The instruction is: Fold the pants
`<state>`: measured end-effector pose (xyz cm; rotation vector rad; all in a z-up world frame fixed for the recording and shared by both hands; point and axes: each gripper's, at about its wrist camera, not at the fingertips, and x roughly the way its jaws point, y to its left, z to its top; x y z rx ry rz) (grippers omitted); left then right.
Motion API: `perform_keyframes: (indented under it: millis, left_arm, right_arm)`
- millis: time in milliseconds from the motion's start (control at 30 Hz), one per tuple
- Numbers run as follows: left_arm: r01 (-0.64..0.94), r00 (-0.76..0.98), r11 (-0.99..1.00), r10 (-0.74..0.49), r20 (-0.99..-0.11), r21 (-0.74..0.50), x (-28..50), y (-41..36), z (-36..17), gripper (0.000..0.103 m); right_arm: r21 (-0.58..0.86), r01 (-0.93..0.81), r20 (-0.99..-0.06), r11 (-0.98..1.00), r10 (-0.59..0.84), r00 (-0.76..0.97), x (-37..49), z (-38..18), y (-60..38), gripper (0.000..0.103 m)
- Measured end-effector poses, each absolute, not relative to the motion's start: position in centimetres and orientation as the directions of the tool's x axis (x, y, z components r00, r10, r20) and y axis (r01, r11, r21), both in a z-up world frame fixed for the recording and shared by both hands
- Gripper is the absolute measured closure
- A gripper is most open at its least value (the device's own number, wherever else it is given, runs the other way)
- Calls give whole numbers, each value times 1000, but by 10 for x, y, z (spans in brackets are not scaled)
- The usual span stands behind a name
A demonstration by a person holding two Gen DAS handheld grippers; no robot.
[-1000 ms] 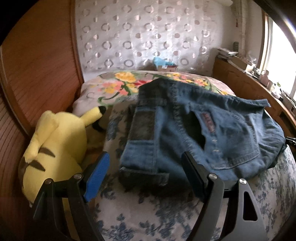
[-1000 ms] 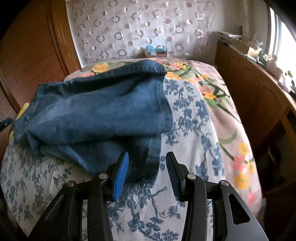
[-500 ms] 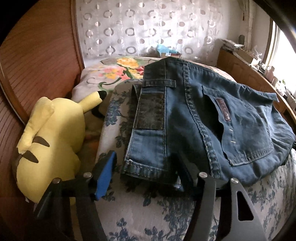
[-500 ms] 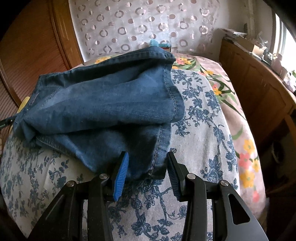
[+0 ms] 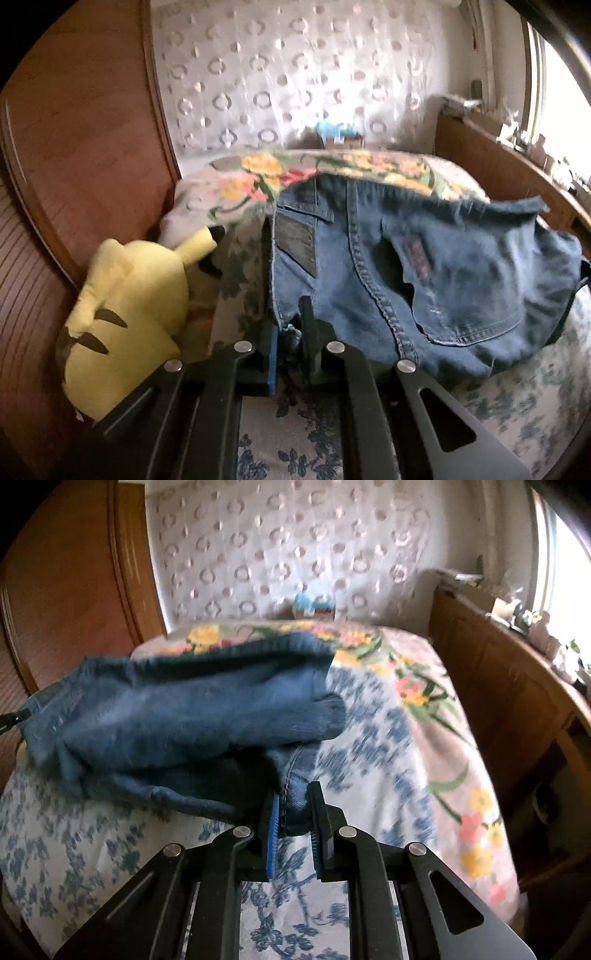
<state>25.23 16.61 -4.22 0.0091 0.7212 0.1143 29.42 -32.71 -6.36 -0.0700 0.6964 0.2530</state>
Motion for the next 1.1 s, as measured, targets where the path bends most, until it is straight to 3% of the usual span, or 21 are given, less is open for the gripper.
perform_keyframes:
  millis: [267, 567, 867, 1100]
  left_arm:
    - [-86, 790, 995, 103, -604, 56, 215, 158, -10, 94]
    - [-60, 807, 998, 51, -588, 5, 146, 142, -12, 94]
    - [-33, 778, 999, 3, -628, -37, 85, 131, -43, 94]
    - [-16, 759, 999, -19, -651, -48, 71, 121, -52, 92]
  right_arm:
    - [-14, -243, -582, 970, 189, 791, 260, -42, -339, 90]
    - [-24, -228, -556, 973, 177, 812, 184, -47, -352, 90]
    - [42, -209, -565, 977, 196, 801, 117, -62, -374, 90]
    - [85, -188, -581, 978, 202, 788, 113, -69, -386, 89]
